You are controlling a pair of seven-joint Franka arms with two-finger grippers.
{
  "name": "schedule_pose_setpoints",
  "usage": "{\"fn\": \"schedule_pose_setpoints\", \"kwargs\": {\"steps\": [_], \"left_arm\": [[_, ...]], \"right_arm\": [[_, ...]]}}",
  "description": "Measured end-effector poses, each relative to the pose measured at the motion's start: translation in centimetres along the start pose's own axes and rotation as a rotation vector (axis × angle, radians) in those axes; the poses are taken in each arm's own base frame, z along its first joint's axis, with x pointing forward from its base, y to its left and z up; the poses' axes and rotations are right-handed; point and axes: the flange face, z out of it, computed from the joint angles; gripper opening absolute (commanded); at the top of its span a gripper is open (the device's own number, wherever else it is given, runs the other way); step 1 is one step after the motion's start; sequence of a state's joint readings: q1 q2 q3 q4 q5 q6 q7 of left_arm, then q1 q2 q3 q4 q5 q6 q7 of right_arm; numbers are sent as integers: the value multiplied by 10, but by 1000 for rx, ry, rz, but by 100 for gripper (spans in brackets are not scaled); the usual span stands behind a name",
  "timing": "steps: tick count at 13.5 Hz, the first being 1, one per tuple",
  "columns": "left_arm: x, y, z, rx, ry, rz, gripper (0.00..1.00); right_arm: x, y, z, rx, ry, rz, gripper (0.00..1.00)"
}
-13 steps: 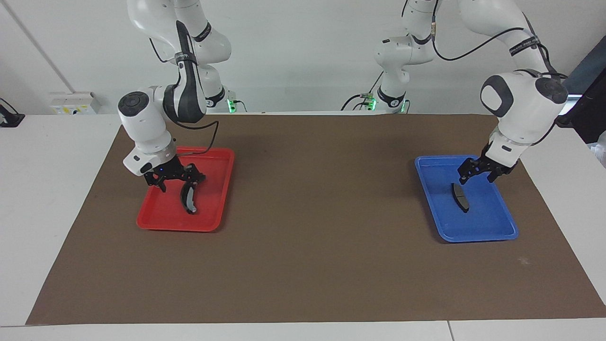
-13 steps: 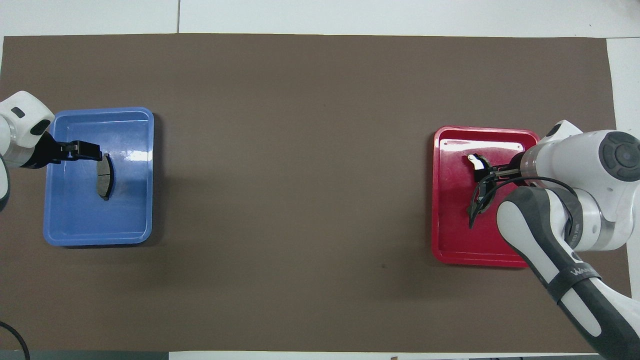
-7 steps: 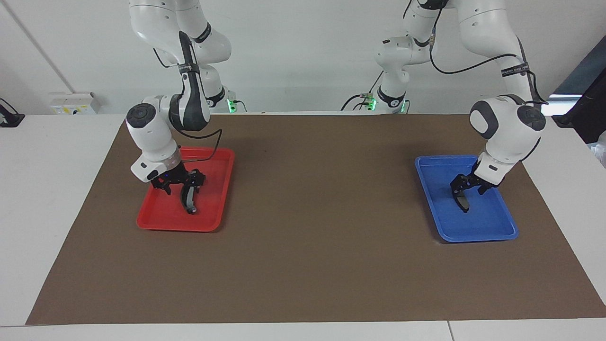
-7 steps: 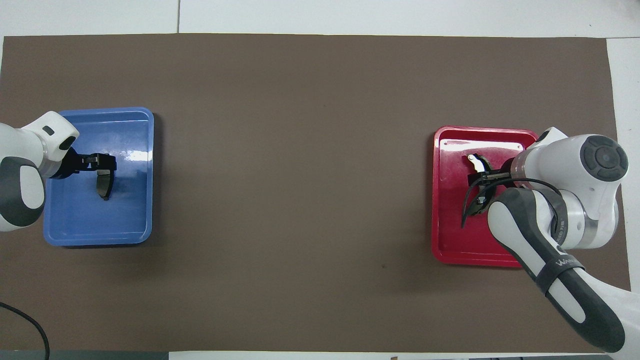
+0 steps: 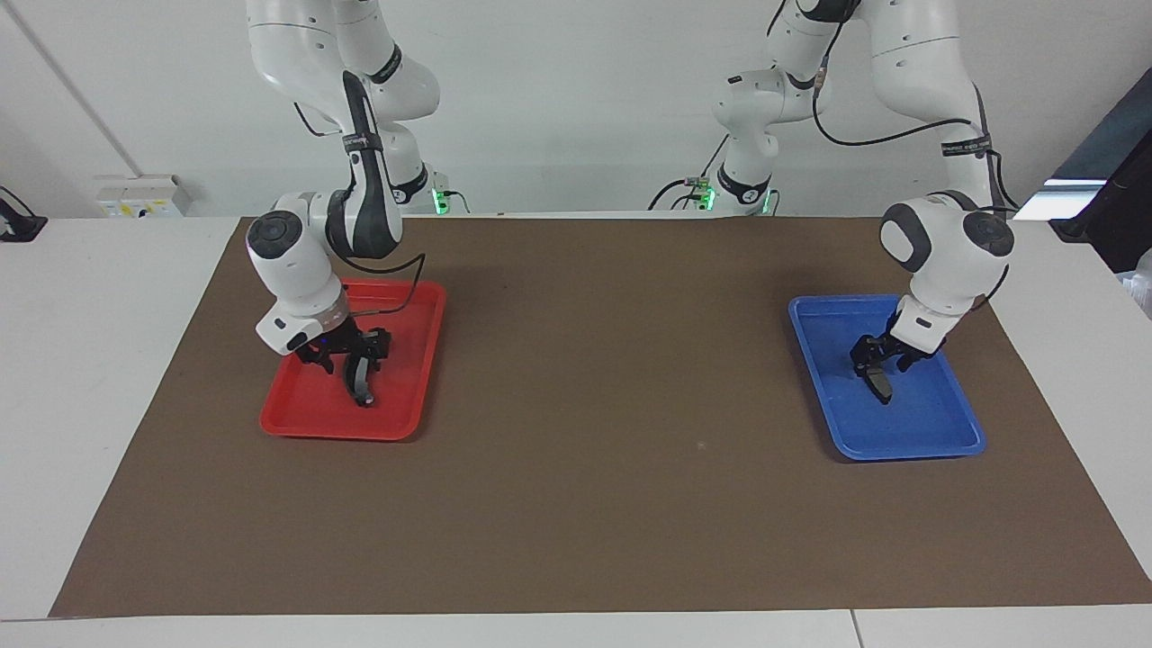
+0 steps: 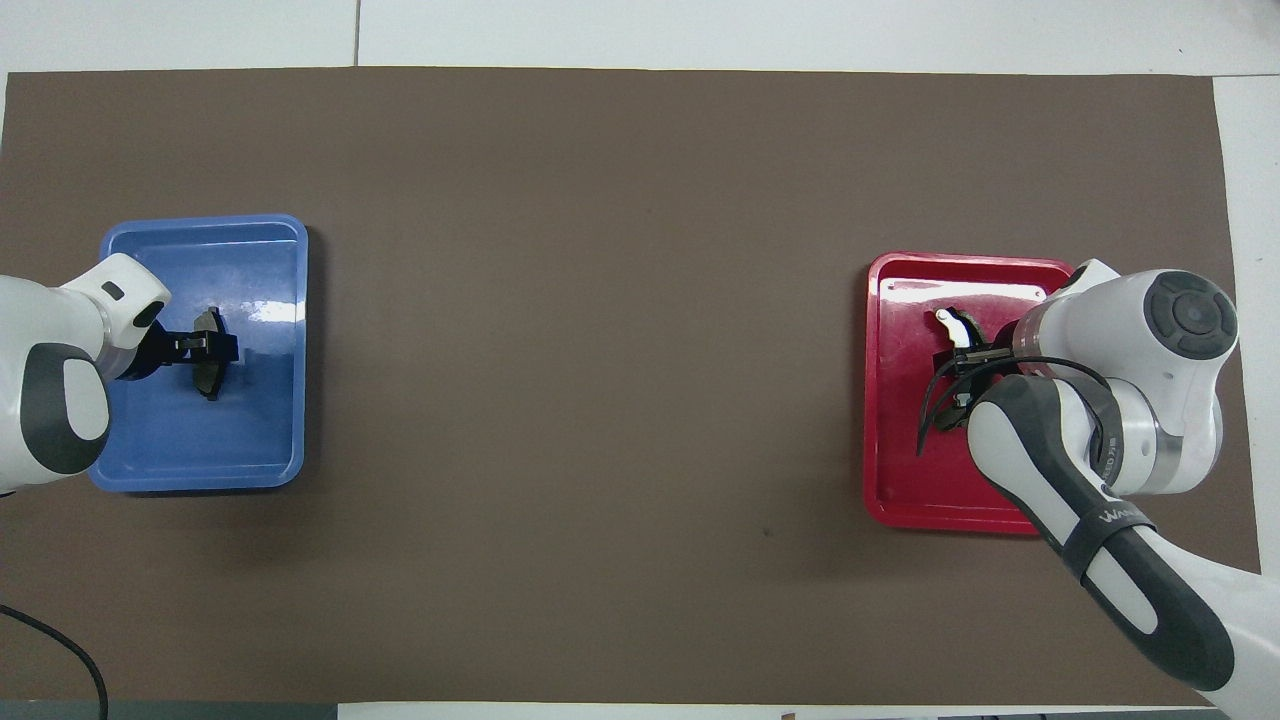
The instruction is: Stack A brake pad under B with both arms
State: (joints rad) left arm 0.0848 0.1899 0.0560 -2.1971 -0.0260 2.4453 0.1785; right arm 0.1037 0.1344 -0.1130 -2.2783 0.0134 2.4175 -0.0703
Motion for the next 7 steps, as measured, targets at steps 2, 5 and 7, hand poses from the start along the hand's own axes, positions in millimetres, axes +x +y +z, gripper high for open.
{"fn": "schedule_pose_setpoints", "kwargs": {"steps": [2,5,7], "left_arm": [[-2,1,3,-1,-6,29,70],[-4,1,4,-2,-9,60,38],[-3,3,2,-2,-5,99,17]], "right_arm": [[-1,0,2,0,-4,0,58],[-2,0,2,0,-5,-1,26],[-2,-2,2,1,-6,-3,9]]}}
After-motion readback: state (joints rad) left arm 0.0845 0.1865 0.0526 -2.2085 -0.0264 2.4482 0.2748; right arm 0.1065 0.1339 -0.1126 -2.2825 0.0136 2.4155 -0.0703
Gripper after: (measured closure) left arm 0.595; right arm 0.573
